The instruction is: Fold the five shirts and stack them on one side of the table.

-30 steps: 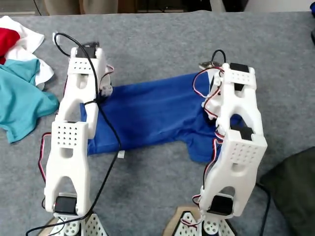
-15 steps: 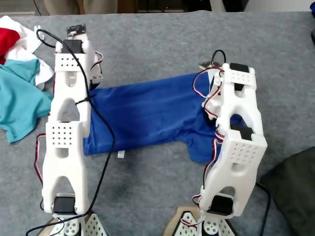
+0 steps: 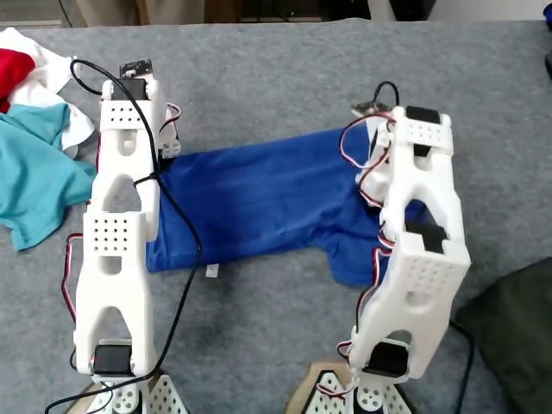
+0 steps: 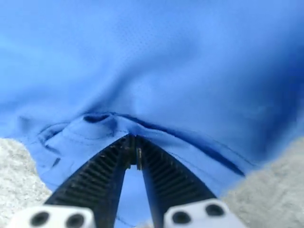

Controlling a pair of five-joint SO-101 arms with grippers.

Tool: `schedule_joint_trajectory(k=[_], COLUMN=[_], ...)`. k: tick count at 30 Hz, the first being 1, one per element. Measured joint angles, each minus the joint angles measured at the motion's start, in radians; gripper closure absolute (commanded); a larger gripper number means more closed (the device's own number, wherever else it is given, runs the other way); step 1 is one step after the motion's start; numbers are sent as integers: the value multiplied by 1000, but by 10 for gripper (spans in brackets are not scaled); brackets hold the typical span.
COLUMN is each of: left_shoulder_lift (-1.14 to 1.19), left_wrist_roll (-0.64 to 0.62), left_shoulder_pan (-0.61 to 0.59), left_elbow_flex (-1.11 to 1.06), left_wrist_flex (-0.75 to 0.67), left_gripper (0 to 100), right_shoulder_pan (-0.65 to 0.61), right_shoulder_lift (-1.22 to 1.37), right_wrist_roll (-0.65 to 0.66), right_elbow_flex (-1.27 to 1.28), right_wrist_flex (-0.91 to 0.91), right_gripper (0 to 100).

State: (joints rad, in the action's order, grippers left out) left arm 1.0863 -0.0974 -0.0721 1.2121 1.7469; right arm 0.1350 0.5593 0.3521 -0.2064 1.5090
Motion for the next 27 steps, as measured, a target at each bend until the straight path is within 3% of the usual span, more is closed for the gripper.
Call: schedule_joint_trajectory(k=[5, 20, 23, 27], left_shoulder_lift=[5, 6, 6, 6], left_wrist_roll=[0, 0, 0, 0], left_shoulder_pan=[0, 0, 0, 0], left_elbow_flex=[14, 37, 37, 37], left_wrist_flex=[0, 0, 0, 0], left_gripper=[981, 981, 981, 981], right_shoulder_pan=[0, -21, -20, -18], right_shoulder_lift=[-23, -31, -49, -60], right_wrist_roll=[-2, -2, -2, -2], right_elbow_flex=[0, 137, 173, 210], right_wrist_flex=[8, -132, -167, -212], right_gripper=[889, 885, 895, 995])
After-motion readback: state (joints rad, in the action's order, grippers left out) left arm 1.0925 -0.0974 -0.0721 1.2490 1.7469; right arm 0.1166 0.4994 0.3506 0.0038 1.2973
